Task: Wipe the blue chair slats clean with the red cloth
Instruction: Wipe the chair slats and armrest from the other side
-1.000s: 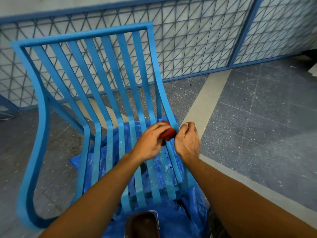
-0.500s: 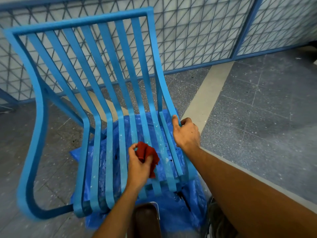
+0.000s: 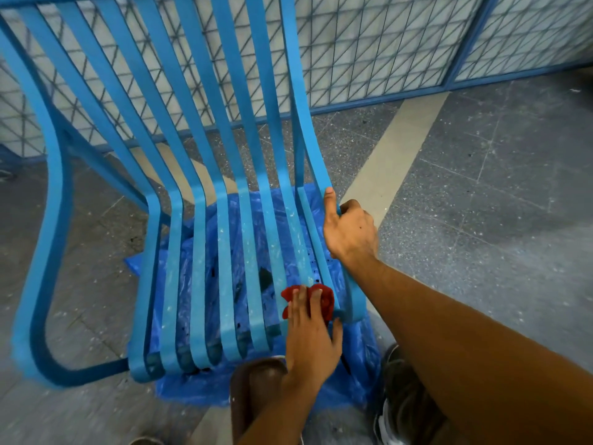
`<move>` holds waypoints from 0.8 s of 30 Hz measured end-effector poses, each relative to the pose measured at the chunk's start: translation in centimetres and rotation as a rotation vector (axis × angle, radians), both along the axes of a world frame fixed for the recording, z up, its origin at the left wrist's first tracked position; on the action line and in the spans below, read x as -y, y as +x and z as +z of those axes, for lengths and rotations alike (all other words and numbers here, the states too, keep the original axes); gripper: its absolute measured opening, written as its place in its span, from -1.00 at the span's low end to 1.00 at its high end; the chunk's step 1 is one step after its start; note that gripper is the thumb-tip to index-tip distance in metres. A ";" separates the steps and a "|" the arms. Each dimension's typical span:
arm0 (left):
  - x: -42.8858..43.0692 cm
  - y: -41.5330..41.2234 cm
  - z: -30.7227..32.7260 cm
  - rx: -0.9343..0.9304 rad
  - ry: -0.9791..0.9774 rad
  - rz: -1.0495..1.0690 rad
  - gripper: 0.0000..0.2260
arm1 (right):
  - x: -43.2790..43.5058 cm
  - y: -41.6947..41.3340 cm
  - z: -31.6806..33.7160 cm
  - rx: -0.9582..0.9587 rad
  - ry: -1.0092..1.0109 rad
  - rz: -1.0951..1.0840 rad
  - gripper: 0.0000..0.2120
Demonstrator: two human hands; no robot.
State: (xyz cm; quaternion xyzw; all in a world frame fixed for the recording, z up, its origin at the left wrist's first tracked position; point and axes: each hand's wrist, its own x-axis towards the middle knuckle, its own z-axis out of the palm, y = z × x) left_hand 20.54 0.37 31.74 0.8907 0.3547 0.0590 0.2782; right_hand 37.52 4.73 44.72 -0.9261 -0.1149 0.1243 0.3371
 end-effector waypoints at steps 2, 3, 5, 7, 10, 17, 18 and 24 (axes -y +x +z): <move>1.3 -0.5 -0.7 0.002 0.021 -0.008 -0.45 | 0.0 0.1 -0.2 0.017 -0.004 0.005 -0.22; 1.6 -0.5 -1.2 -0.003 0.026 -0.017 -0.46 | 0.0 0.1 -0.3 0.023 -0.007 0.012 -0.22; 1.1 0.0 -1.8 -0.018 0.022 -0.027 -0.33 | 0.0 0.3 -0.4 0.026 -0.015 0.018 -0.22; -0.2 1.1 -1.9 -0.030 -0.004 -0.006 -0.21 | 0.0 0.3 -0.4 0.021 -0.011 0.006 -0.20; -2.9 3.7 -1.3 -0.075 -0.088 0.056 -0.23 | -0.1 0.2 -0.4 0.015 -0.012 -0.002 -0.16; -4.2 5.7 -0.5 -0.138 -0.098 0.100 -0.23 | -0.2 0.0 -0.2 0.005 -0.013 0.006 -0.11; -3.3 4.9 -0.6 -0.123 -0.092 0.094 -0.23 | -0.2 0.0 -0.2 0.002 -0.014 0.004 -0.12; 0.1 0.9 -2.2 -0.023 0.011 0.081 -0.37 | -0.3 -0.2 0.0 0.000 -0.009 0.013 -0.13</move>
